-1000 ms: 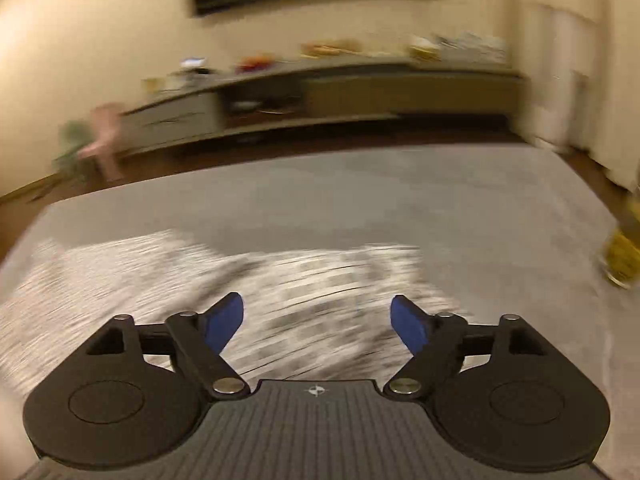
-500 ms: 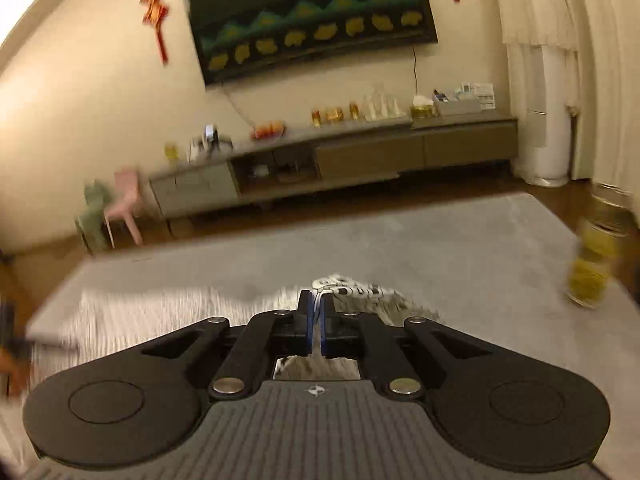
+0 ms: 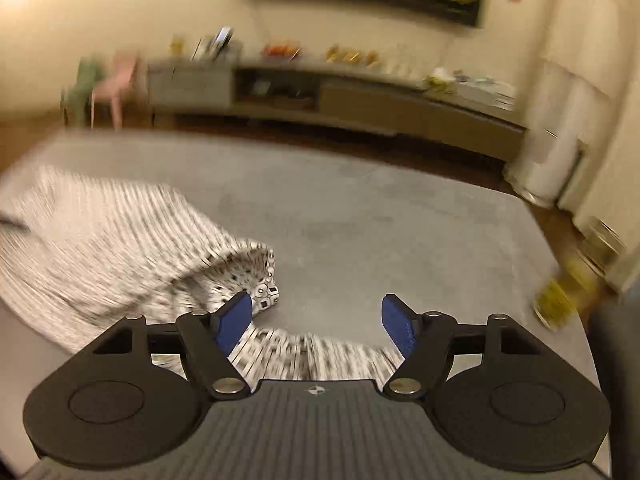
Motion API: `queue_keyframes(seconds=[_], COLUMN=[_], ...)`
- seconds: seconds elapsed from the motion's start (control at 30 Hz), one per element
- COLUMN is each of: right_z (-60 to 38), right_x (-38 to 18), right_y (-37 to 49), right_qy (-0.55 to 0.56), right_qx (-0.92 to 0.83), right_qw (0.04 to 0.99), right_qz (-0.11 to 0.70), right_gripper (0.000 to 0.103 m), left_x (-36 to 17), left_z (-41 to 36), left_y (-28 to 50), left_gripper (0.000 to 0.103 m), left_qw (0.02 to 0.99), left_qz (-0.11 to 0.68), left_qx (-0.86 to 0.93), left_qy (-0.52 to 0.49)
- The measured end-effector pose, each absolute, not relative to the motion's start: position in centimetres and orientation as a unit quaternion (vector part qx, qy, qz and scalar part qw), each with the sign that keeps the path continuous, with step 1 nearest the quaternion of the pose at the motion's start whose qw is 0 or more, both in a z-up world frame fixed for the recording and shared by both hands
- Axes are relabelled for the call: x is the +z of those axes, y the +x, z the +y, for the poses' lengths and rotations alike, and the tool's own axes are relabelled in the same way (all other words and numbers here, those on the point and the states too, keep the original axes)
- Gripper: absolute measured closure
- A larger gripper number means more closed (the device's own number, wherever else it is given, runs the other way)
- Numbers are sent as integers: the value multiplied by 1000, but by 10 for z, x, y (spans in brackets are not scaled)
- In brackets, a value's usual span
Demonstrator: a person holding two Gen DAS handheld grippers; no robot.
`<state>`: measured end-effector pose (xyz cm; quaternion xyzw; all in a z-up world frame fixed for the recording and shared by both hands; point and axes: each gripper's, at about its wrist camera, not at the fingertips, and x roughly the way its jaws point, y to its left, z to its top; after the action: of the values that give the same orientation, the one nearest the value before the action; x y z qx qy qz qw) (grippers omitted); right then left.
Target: Fold clothes
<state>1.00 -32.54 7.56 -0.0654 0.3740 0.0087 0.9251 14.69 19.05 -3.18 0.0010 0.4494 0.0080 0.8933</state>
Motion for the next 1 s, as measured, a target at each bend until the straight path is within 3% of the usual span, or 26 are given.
queue_keyframes(seconds=[0.1,0.17,0.2,0.23,0.27,0.37,0.5,0.57,0.6,0.67,0.7,0.8,0.97,1.0], right_z=[-302,-297,-295,-290,-287,-283,-220,-189,-183,-184,-191,-226,-291,-303], right_x=[27,6,0,-1,0,59,153,149,136,100,79,41,71,77], right_y=[66,88,96,102,107,88,-2,-34,-40,-38,-31,-12,17,28], right_qy=[-84,-64,-54,-49,-50,-95,-309,-389,-400,-399,-383,-268,-23,14], right_qx=[26,55,72,89,102,80,35,29,37,59,67,83,72,56], right_qw=[908,903,898,890,884,923,942,917,910,896,891,894,937,941], right_qz=[409,420,430,444,453,365,123,84,105,187,236,350,342,335], right_gripper=[30,36,52,95,103,103,103,103,103,92,80,70,37,26], left_x=[-31,-31,-31,-31,-31,-32,-32,-32,-32,-32,-32,-31,-28,-28], left_z=[190,190,190,191,193,198,201,203,205,210,213,221,220,217], left_y=[144,146,148,150,152,158,165,167,167,165,163,156,159,160], left_gripper=[31,31,31,30,30,31,35,34,34,34,34,34,33,32], left_qw=[894,895,895,895,895,895,894,894,894,894,894,891,889,890], left_qz=[448,447,446,446,446,446,447,446,446,446,446,449,450,449], left_qx=[8,7,7,8,9,12,24,35,40,47,50,66,80,81], left_qy=[2,1,1,1,1,-4,-2,0,-1,-3,-5,-11,-15,-12])
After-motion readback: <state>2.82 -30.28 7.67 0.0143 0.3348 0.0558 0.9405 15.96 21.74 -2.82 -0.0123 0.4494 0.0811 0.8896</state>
